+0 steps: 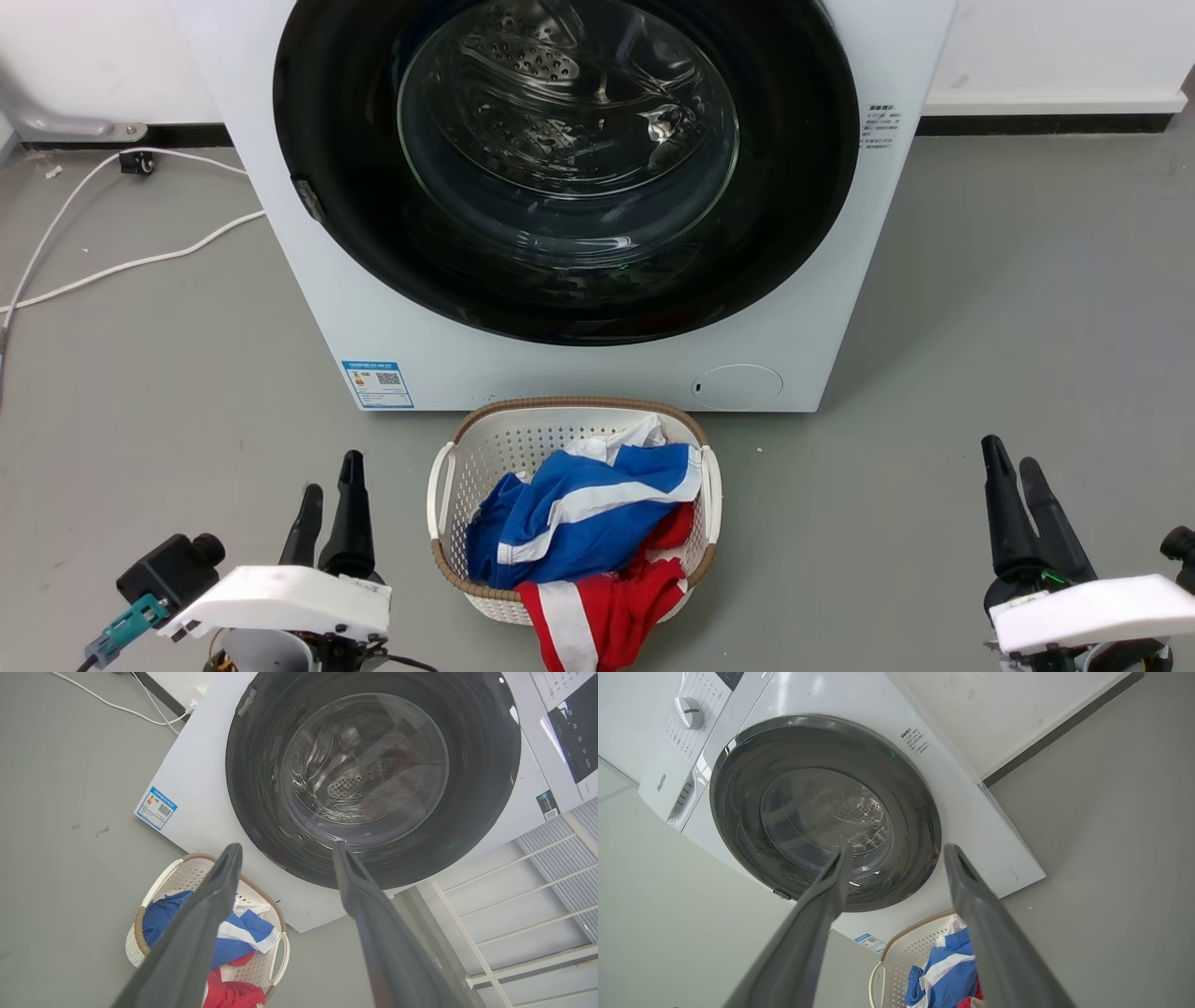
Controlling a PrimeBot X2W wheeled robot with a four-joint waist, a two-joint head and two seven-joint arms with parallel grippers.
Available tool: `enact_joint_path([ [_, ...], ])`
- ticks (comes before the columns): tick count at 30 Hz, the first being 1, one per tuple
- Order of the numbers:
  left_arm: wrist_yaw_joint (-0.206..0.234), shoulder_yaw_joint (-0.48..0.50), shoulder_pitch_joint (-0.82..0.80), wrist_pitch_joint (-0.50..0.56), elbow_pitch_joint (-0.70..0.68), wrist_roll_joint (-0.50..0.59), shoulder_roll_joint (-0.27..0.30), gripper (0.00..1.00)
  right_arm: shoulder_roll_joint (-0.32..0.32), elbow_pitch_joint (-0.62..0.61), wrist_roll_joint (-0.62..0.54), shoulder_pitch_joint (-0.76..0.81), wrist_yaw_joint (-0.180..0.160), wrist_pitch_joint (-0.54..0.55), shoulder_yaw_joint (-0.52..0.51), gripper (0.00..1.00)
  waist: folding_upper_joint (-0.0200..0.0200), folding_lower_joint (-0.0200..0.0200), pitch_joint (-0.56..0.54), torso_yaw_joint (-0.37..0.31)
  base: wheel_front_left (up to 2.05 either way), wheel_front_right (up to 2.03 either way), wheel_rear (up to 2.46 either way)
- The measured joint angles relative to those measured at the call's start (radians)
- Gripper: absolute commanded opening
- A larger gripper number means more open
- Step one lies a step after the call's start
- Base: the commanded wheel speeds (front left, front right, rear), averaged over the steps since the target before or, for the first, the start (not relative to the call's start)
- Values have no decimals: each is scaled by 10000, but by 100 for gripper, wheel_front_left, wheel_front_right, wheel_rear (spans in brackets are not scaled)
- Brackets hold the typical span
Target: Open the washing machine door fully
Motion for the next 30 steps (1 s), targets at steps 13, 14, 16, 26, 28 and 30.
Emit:
enact_joint_path([
  [13, 288, -477, 183, -401, -257, 1599, 205, 100, 0, -293, -1812, 361, 0, -416, 56, 100, 0, 0, -40, 26, 0, 0, 0],
  [14, 309, -508, 187, -454, -274, 1705, 205, 100, -2, -349, -1946, 365, 2, -426, 54, 100, 0, 0, -41, 28, 0, 0, 0],
  [16, 341, -552, 191, -499, -316, 1942, 209, 100, 0, -460, -2232, 375, 2, -508, 48, 100, 0, 0, -43, 32, 0, 0, 0],
  [26, 420, -706, 342, -796, -468, 3005, 207, 100, 0, -773, -3336, 575, 2, -779, 8, 100, 0, 0, -54, 57, 0, 0, 0],
  [28, 420, -719, 356, -826, -489, 3229, 205, 100, 0, -794, -3513, 621, 2, -832, 2, 100, 0, 0, -58, 61, 0, 0, 0],
  [30, 416, -738, 375, -897, -504, 3429, 198, 100, 0, -830, -3714, 686, 2, -878, 2, 100, 0, 0, -62, 64, 0, 0, 0],
])
